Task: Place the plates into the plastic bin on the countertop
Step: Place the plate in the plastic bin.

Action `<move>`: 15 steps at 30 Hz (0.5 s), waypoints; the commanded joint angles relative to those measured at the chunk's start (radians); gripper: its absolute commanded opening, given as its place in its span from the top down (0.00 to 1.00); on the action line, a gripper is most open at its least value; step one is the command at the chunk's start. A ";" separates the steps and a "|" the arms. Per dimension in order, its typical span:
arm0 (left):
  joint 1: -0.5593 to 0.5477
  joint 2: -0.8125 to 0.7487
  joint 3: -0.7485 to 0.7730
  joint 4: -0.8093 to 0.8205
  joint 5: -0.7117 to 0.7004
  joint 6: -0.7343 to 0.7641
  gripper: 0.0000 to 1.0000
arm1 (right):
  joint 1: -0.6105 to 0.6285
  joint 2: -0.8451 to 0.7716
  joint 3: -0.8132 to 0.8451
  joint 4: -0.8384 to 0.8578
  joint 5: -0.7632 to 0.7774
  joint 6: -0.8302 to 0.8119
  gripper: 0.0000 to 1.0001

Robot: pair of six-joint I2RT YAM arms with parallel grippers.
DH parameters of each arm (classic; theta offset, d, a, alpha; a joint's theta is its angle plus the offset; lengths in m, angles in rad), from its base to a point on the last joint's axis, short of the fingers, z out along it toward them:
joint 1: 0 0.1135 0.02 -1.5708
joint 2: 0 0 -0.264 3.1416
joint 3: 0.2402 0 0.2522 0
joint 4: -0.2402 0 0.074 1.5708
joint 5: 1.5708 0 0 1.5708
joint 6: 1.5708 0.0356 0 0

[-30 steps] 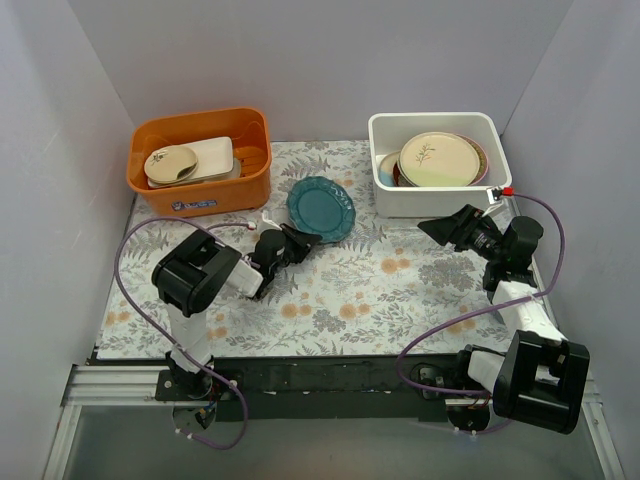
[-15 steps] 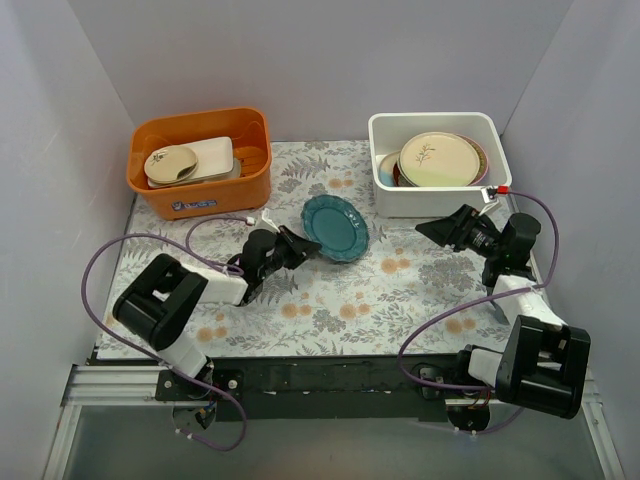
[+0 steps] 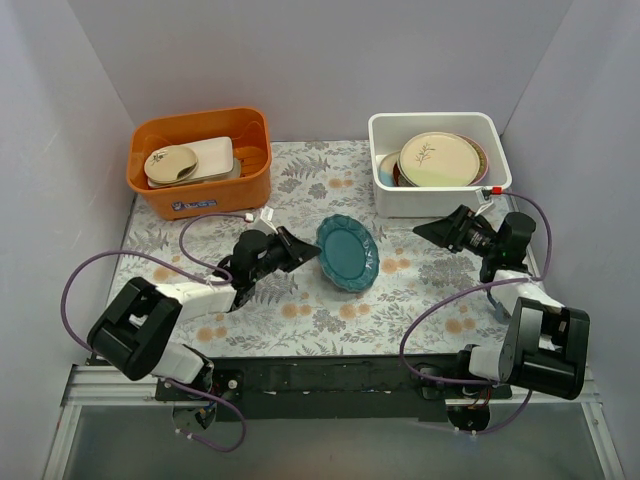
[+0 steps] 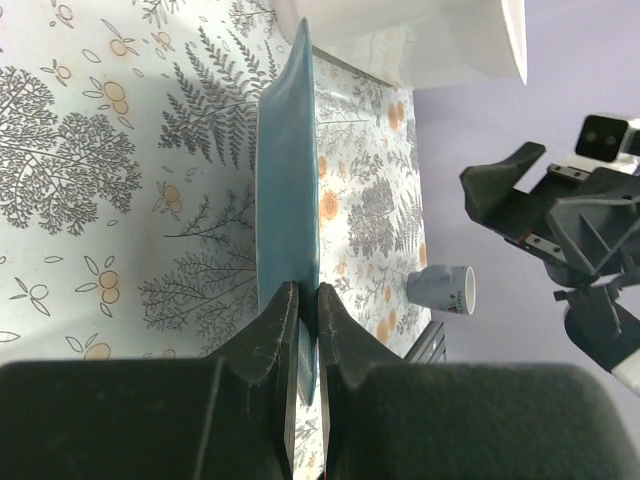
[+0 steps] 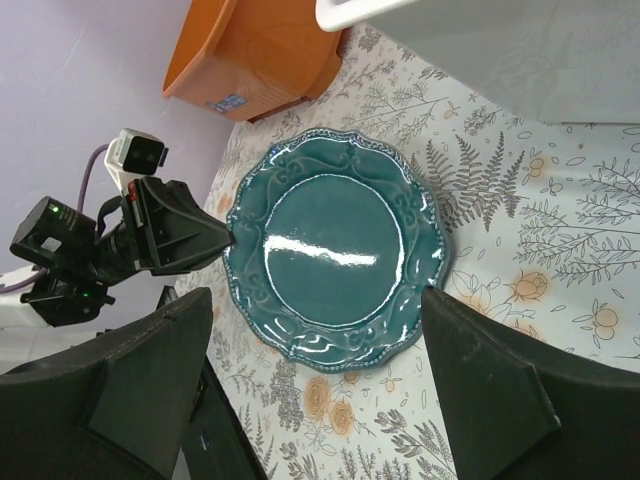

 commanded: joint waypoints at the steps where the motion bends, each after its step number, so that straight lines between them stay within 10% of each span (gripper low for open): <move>1: -0.001 -0.118 0.036 0.104 0.053 0.006 1.00 | 0.011 0.034 0.039 0.026 -0.011 -0.020 0.09; 15: -0.001 -0.155 0.056 0.081 0.088 -0.026 1.00 | 0.097 0.146 0.056 -0.008 0.025 -0.069 0.08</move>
